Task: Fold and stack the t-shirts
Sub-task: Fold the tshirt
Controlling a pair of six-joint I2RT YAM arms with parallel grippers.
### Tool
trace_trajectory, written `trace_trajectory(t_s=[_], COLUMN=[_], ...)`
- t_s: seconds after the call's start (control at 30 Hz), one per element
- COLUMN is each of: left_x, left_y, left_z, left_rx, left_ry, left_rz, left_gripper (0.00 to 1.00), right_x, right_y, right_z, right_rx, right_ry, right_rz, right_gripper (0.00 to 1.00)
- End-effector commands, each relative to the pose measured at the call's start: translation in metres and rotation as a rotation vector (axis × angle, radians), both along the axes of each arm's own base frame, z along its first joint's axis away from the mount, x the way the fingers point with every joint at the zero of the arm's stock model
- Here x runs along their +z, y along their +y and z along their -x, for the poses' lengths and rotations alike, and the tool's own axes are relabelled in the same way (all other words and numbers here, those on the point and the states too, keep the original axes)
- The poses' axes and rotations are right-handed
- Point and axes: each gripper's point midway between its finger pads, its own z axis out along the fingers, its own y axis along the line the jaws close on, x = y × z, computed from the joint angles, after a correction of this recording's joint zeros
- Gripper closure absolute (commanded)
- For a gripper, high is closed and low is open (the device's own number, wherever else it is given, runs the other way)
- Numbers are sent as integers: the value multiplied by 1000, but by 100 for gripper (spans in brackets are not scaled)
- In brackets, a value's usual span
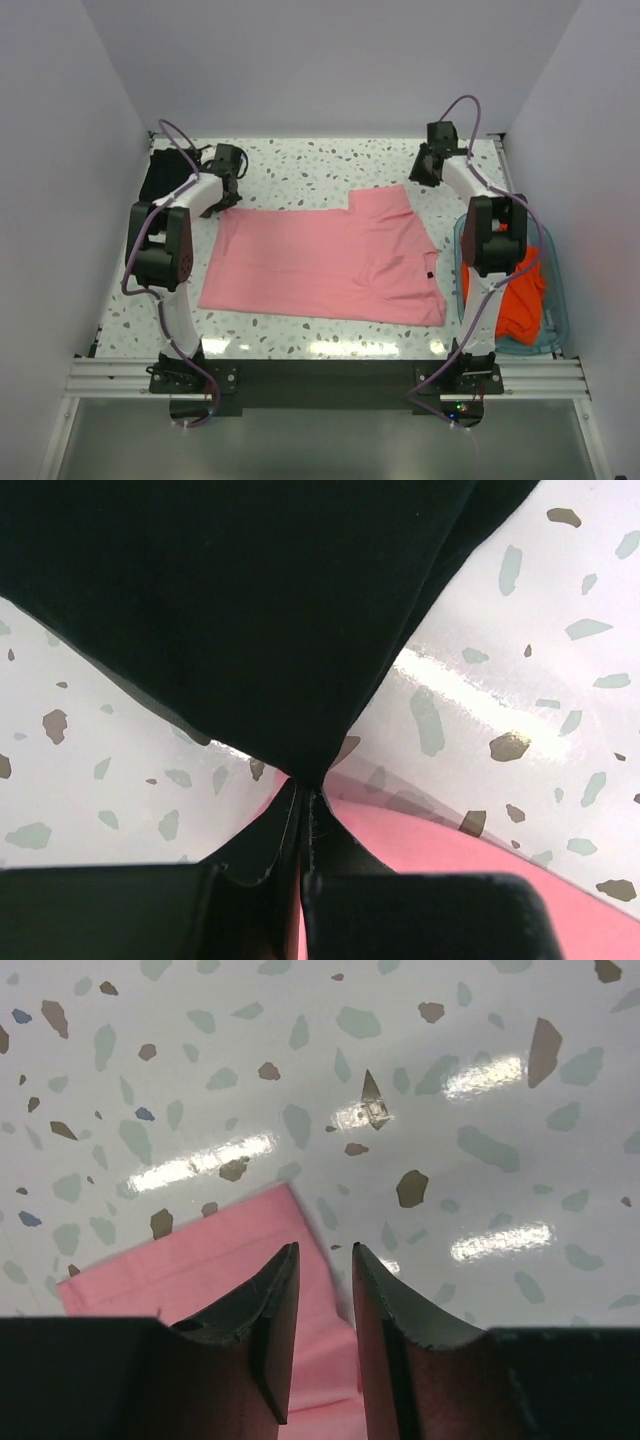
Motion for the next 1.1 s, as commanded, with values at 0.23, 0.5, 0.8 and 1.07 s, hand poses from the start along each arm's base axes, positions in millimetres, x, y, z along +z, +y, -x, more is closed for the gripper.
trace_trajectory(t_s=[0.23,0.5,0.8,1.07], left_x=[19,17,22,27], left_y=[-2,-2,-2,-2], left_z=[-17,-18,-28,-43], left_rx=[-28,-32,-42,-48], left_ry=[-73,-73,-106,-145], left_rz=[19,17,25,44], left_gripper=[100,100,100,100], right_x=[-36,-58,-31,41], right_y=[34,29,37,35], right_z=[-12,-5,-21,-42], right_rx=[84,39,44,26], right_ry=[54,118,30,-153], right_rz=[138,233,189,170], right_gripper=[59,72,100,100])
